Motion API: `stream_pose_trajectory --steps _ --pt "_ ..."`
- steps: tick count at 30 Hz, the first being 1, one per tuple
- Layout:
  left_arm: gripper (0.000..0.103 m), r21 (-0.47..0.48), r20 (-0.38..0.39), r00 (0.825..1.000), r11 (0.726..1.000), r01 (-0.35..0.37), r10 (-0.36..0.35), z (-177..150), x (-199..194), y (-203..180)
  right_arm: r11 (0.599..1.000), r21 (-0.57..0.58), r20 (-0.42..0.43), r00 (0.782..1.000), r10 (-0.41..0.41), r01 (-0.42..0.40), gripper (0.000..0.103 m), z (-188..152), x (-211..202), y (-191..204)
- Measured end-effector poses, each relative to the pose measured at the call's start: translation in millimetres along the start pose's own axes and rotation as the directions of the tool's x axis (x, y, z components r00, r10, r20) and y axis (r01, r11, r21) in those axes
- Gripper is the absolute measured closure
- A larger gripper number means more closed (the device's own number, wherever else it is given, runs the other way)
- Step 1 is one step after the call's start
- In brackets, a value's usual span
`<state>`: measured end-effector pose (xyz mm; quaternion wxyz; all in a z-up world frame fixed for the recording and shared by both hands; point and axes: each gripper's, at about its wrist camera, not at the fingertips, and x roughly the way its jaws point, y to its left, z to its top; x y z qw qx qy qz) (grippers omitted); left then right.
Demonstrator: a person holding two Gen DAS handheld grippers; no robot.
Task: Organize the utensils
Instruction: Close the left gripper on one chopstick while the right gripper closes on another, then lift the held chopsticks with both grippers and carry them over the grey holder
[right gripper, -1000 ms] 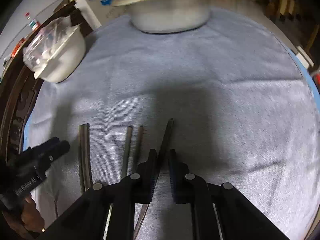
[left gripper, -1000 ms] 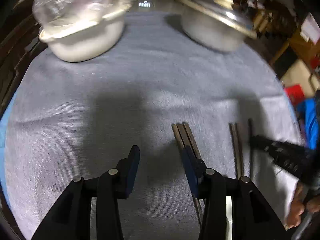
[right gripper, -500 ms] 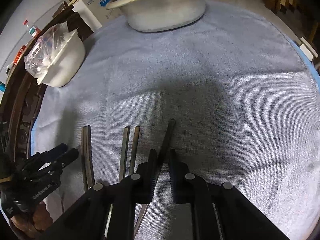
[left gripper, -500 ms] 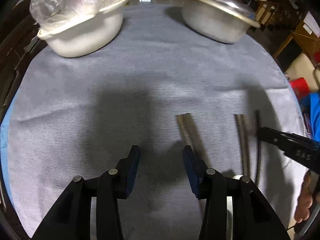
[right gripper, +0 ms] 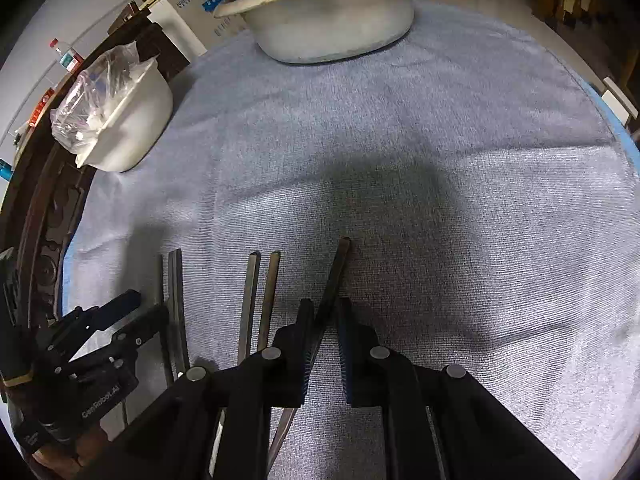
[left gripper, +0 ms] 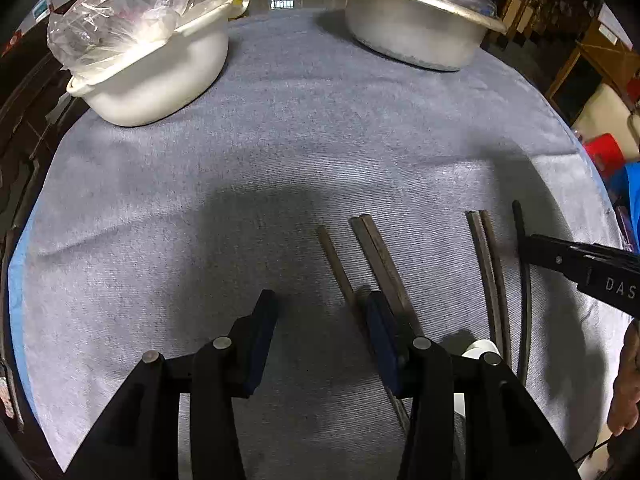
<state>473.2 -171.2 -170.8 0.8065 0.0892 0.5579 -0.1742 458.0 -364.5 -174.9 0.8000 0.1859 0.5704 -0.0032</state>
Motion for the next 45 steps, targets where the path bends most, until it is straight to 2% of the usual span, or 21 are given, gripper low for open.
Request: stream_pose_trajectory --steps 8,10,11,13,14,18,24,27,29,33,35,38,42,45 --pt "0.056 -0.088 -0.056 0.998 0.996 0.031 -0.036 30 11 17 0.987 -0.076 -0.065 0.987 -0.148 0.143 0.084 9 7 27" --pt "0.058 -0.096 -0.052 0.998 0.995 0.015 -0.020 34 14 16 0.979 -0.108 -0.064 0.981 -0.181 0.174 0.084 8 9 34" --pt "0.060 -0.087 -0.044 0.999 0.996 -0.004 0.000 36 15 14 0.976 -0.116 -0.061 0.980 -0.190 0.183 0.084 8 10 36" --pt "0.083 -0.056 -0.018 0.999 0.997 -0.049 0.048 37 17 9 0.968 -0.137 -0.040 0.975 -0.220 0.212 0.087 4 11 41" --pt "0.090 -0.049 -0.008 0.999 0.998 -0.040 0.040 37 16 7 0.964 -0.157 -0.025 0.975 -0.223 0.216 0.091 2 11 44" --pt "0.098 -0.032 0.011 1.000 0.999 -0.003 0.003 33 15 8 0.971 -0.155 -0.001 0.983 -0.185 0.183 0.096 -8 8 42" --pt "0.098 -0.060 0.050 0.997 0.996 0.062 -0.059 5 -4 23 0.988 -0.131 0.063 0.996 -0.070 0.078 0.096 -24 -14 30" --pt "0.098 -0.078 0.082 0.994 0.993 0.084 -0.077 -11 -28 21 0.991 -0.129 0.112 0.993 -0.025 0.039 0.096 -37 -32 28" --pt "0.098 -0.073 0.136 0.987 0.992 0.100 -0.090 -20 -55 22 0.992 -0.127 0.159 0.987 0.003 0.018 0.096 -44 -51 30" --pt "0.098 -0.044 0.259 0.960 0.992 0.119 -0.103 -38 -111 14 0.989 -0.148 0.267 0.963 0.032 0.008 0.096 -60 -93 35" --pt "0.098 -0.028 0.345 0.933 0.993 0.117 -0.100 -53 -148 11 0.988 -0.155 0.334 0.941 0.044 0.009 0.096 -74 -115 35" --pt "0.098 -0.030 0.432 0.896 0.992 0.126 -0.101 -75 -186 12 0.990 -0.140 0.418 0.907 0.049 0.012 0.096 -100 -144 33" --pt "0.098 -0.039 0.527 0.846 0.993 0.115 -0.077 -110 -227 10 0.992 -0.119 0.547 0.837 0.030 0.042 0.096 -141 -180 34" --pt "0.098 -0.044 0.601 0.798 0.994 0.097 -0.051 -138 -254 5 0.993 -0.105 0.635 0.773 0.022 0.058 0.096 -173 -205 39"
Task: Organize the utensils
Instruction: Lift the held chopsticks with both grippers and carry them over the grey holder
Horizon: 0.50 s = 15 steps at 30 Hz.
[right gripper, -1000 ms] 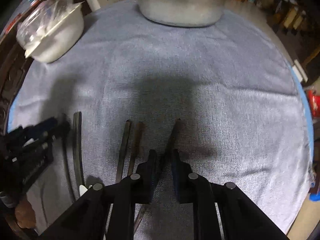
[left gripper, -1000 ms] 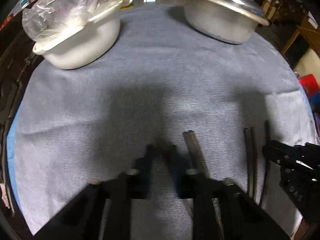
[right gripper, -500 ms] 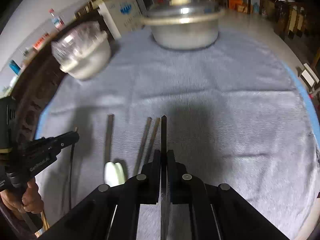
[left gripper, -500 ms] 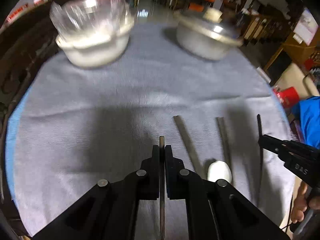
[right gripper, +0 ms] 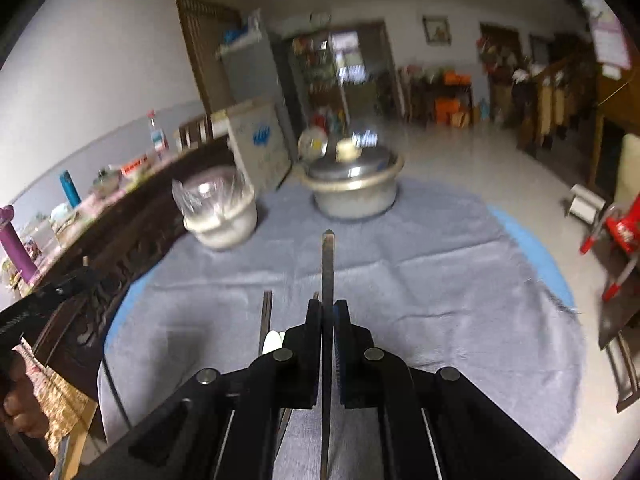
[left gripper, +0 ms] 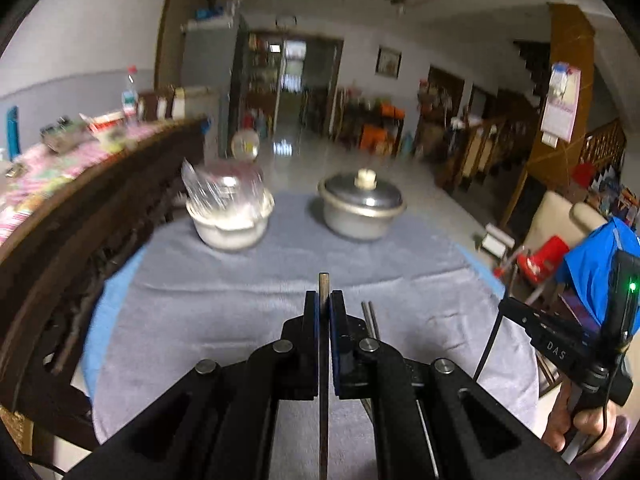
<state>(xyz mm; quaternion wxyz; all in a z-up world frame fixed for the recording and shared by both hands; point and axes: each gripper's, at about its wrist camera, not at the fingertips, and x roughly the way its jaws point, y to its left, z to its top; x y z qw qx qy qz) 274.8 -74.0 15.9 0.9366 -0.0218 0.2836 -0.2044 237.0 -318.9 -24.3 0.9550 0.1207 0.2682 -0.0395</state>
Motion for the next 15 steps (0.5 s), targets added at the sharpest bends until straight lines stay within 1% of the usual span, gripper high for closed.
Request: stream_pose_trajectory --steps 1,4,7,9,12,15 --pt "0.098 -0.003 0.032 0.999 1.000 0.001 -0.001 -3 -13 -3 1.000 0.002 0.026 1.000 -0.005 0.005 0.096 -2 -10 3" --pt "0.098 -0.006 0.089 0.996 1.000 -0.011 0.012 -8 -43 -12 1.000 0.018 0.100 0.995 -0.017 0.015 0.096 -8 -42 9" --pt "0.098 -0.026 0.148 0.989 1.000 0.015 -0.011 -10 -71 -16 0.999 0.025 0.172 0.985 -0.027 0.023 0.096 -10 -70 15" --pt "0.098 -0.032 0.182 0.983 0.999 0.020 -0.014 -9 -81 -17 0.999 0.022 0.211 0.977 -0.029 0.025 0.096 -8 -87 19" --pt "0.098 -0.054 0.244 0.969 0.998 0.042 -0.028 -3 -101 -20 1.000 0.011 0.263 0.965 -0.021 0.019 0.096 -2 -110 26" --pt "0.098 -0.086 0.317 0.947 0.993 0.079 -0.048 1 -116 -20 1.000 0.005 0.311 0.950 0.005 -0.007 0.096 3 -132 31"
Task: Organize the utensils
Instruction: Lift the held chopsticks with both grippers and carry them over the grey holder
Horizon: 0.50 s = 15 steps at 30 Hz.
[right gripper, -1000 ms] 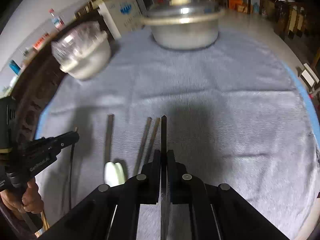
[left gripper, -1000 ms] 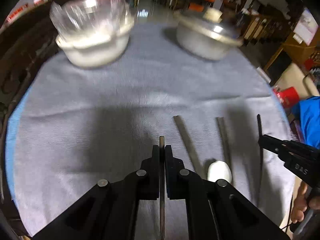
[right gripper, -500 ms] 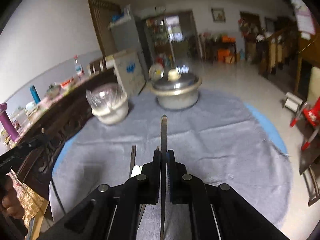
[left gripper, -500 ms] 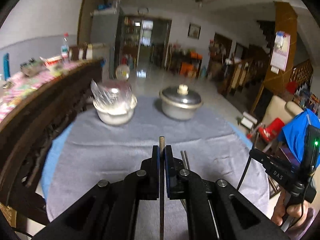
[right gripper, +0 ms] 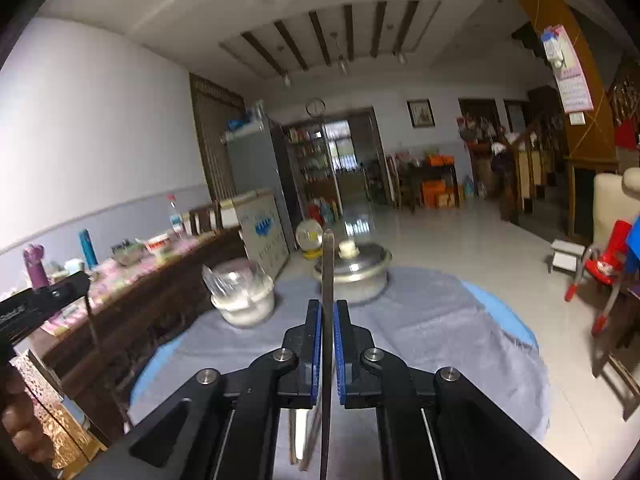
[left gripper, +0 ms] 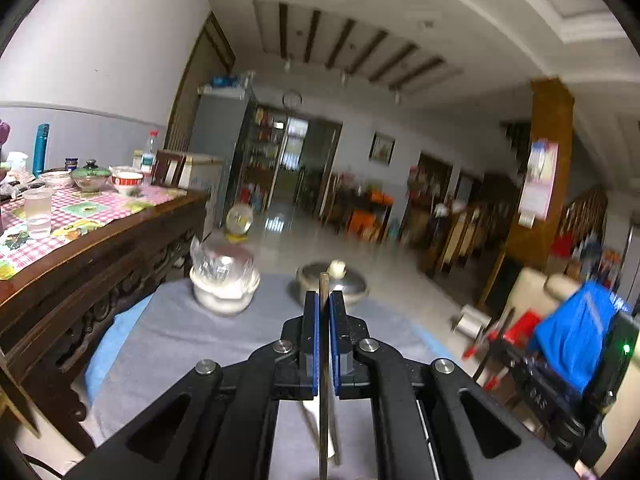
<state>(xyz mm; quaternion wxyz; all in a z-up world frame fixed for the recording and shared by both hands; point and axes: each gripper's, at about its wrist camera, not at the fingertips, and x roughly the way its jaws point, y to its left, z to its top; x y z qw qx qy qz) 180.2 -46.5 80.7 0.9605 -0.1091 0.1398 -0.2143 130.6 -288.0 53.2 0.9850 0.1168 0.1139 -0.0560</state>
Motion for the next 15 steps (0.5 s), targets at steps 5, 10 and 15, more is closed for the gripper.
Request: stream_pose_trajectory --steps 5,10,15 --pt "0.098 -0.069 0.056 0.998 0.997 0.032 -0.028 -5 -7 -4 0.998 0.015 0.078 0.995 0.061 -0.062 0.096 13 -34 11" --pt "0.098 -0.077 0.037 0.999 0.997 0.004 -0.001 -26 6 -10 0.993 0.015 0.041 0.992 0.120 -0.120 0.096 1 -37 27" --pt "0.098 -0.077 -0.021 1.000 0.997 -0.020 0.018 -48 19 -8 0.992 -0.027 -0.063 0.991 0.122 -0.124 0.096 -26 -24 38"
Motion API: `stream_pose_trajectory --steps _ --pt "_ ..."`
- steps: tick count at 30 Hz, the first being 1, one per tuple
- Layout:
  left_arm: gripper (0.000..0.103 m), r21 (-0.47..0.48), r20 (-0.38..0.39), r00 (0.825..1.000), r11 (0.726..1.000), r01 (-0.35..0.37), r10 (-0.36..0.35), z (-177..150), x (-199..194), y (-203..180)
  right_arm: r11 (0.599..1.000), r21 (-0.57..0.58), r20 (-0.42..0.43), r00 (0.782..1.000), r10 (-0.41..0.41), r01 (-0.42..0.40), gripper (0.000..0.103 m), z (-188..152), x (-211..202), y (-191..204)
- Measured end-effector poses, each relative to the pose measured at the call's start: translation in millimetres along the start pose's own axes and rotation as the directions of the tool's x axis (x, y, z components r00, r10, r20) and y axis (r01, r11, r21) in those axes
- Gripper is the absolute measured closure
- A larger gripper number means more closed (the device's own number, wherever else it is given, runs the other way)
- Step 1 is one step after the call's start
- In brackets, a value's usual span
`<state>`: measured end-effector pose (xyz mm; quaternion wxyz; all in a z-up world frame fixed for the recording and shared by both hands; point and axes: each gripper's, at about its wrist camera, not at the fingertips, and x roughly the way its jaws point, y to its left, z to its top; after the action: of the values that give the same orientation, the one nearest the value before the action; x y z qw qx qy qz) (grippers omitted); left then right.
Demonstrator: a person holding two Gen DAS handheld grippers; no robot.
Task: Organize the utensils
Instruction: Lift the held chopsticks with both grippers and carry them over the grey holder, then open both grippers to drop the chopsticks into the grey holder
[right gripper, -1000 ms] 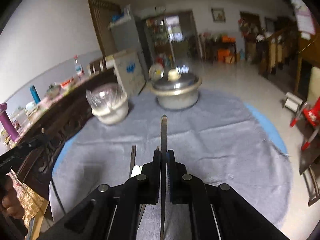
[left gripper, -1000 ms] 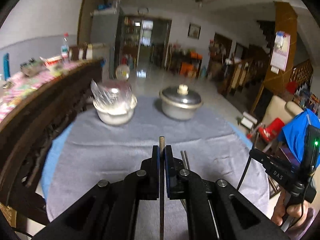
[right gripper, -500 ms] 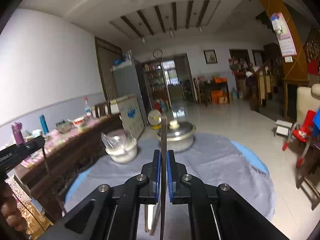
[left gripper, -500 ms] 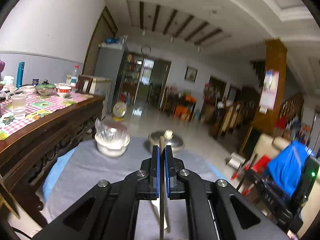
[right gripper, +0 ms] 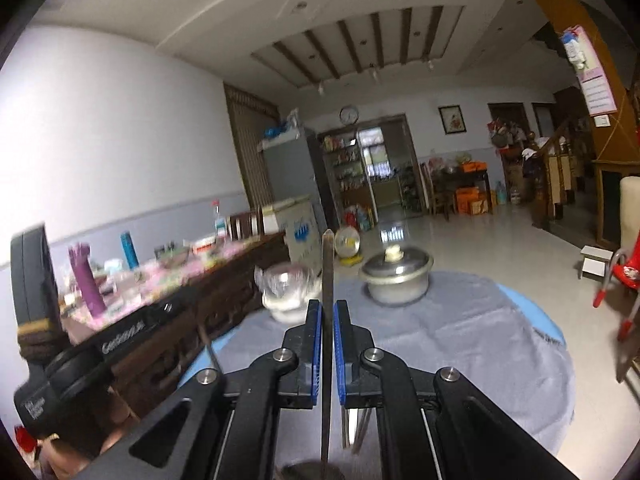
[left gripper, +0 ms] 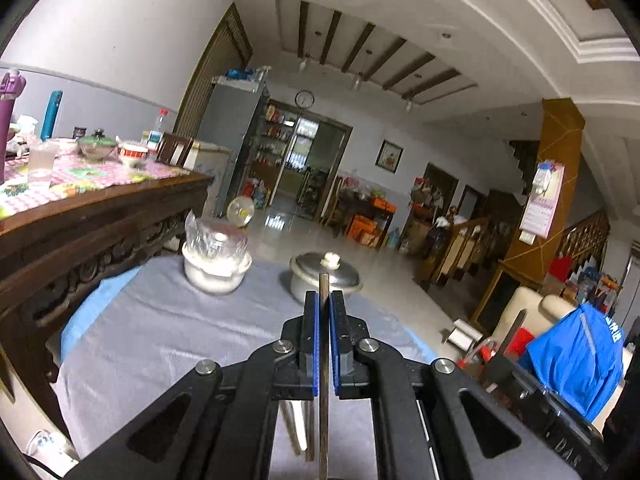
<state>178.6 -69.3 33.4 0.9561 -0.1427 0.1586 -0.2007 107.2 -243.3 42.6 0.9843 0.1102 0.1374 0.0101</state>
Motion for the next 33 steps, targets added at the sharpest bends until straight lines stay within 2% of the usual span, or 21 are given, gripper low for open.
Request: stream_pose_trajectory --steps 7,16,21,22,24,25,26,28,30,33 --pt "0.098 -0.031 -0.073 0.997 0.999 -0.014 0.012 -18 5 18 1.000 0.002 -0.094 0.996 0.002 -0.001 0.096 -26 9 -9" --pt "0.098 0.019 -0.129 0.992 1.000 0.006 -0.003 -32 3 14 0.999 0.028 -0.144 0.989 0.030 -0.026 0.096 -37 10 -14" --pt "0.098 0.045 -0.185 0.983 0.998 0.032 -0.023 -38 6 11 0.995 0.060 -0.168 0.982 0.088 -0.079 0.094 -39 9 -16" --pt "0.098 0.049 -0.189 0.982 0.998 0.038 -0.028 -38 6 11 0.994 0.069 -0.167 0.982 0.094 -0.084 0.086 -39 7 -18" --pt "0.096 0.057 -0.197 0.980 0.997 0.048 -0.036 -37 4 11 0.990 0.107 -0.146 0.984 0.102 -0.087 0.059 -37 3 -25" --pt "0.092 0.054 -0.198 0.979 0.997 0.051 -0.039 -36 3 13 0.987 0.128 -0.132 0.985 0.113 -0.096 0.035 -35 1 -27" --pt "0.090 0.050 -0.194 0.980 0.997 0.055 -0.045 -35 2 14 0.982 0.152 -0.101 0.986 0.129 -0.113 0.029 -35 -3 -32" --pt "0.080 0.055 -0.171 0.985 0.998 0.042 -0.032 -31 -3 17 0.981 0.164 -0.055 0.992 0.115 -0.105 0.029 -32 -10 -38" --pt "0.070 0.054 -0.144 0.989 0.998 0.026 -0.018 -27 -10 23 0.981 0.181 -0.044 0.996 0.079 -0.070 0.031 -29 -10 -46" --pt "0.065 0.031 -0.120 0.993 0.999 0.010 -0.006 -21 -14 32 0.964 0.261 -0.039 0.997 0.066 -0.053 0.031 -29 -10 -67"
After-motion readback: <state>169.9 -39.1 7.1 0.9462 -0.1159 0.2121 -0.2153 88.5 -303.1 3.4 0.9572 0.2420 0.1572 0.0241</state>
